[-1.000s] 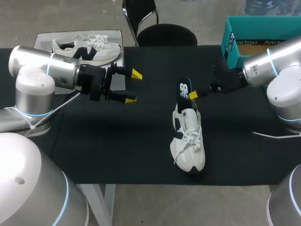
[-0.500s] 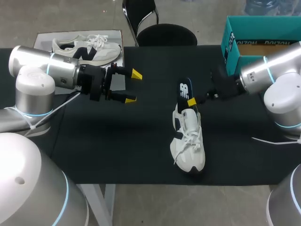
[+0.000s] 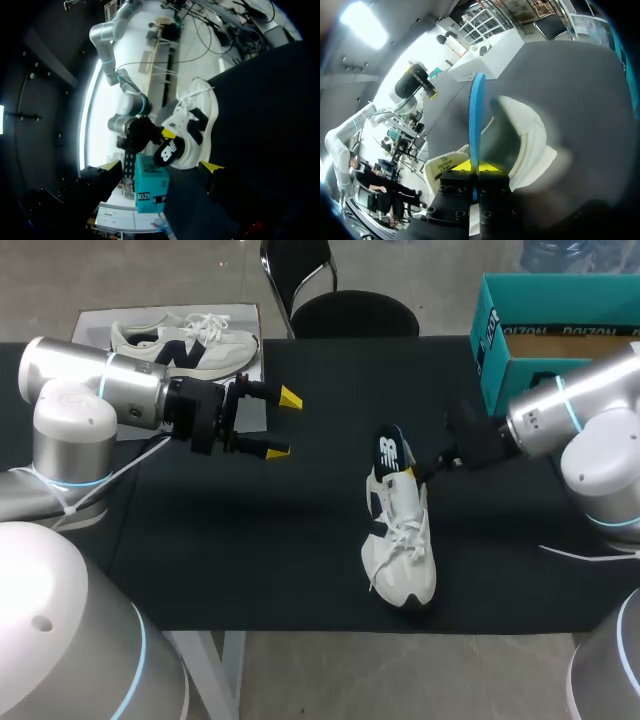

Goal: Take the shoe out of the shoebox, open the shoe tongue, remove and reinsert the insole, then place the shoe into the shoebox

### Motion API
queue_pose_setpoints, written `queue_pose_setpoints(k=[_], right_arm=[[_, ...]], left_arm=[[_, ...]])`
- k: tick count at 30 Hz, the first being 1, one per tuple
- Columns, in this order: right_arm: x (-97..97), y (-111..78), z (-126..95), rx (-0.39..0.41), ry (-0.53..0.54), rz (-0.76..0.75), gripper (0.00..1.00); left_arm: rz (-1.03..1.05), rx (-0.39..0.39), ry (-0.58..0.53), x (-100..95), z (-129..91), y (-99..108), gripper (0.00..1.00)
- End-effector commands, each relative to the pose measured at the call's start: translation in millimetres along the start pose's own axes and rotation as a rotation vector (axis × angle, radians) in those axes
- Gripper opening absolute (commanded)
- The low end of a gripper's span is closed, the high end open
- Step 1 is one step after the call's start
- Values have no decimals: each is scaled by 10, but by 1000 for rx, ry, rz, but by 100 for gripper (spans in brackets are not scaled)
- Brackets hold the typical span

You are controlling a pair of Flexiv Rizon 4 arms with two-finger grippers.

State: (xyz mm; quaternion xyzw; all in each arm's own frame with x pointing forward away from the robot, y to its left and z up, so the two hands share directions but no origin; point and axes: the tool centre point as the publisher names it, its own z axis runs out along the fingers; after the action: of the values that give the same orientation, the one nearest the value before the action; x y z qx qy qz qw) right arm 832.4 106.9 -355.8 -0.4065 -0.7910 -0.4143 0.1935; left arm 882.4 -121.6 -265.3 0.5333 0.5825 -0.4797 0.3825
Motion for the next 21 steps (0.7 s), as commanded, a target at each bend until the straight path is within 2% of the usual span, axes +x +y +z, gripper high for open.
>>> queue_pose_setpoints(k=[1,4,5,8,15,21], right_arm=[[-6,-74,76,-1,3,10,0],[-21,-68,44,0,1,23,0],[-25,-41,24,-2,-4,19,18],[-33,44,-53,-9,-19,4,42],[-104,250,-199,-21,-51,-36,44],[-143,326,-236,-20,-60,-48,41]], left_arm=[[1,1,2,-1,0,2,100],[1,1,2,-1,0,2,100],[1,1,2,-1,0,2,100],[1,1,2,-1,0,2,100],[1,1,2,-1,0,2,100],[1,1,2,-1,0,2,100]])
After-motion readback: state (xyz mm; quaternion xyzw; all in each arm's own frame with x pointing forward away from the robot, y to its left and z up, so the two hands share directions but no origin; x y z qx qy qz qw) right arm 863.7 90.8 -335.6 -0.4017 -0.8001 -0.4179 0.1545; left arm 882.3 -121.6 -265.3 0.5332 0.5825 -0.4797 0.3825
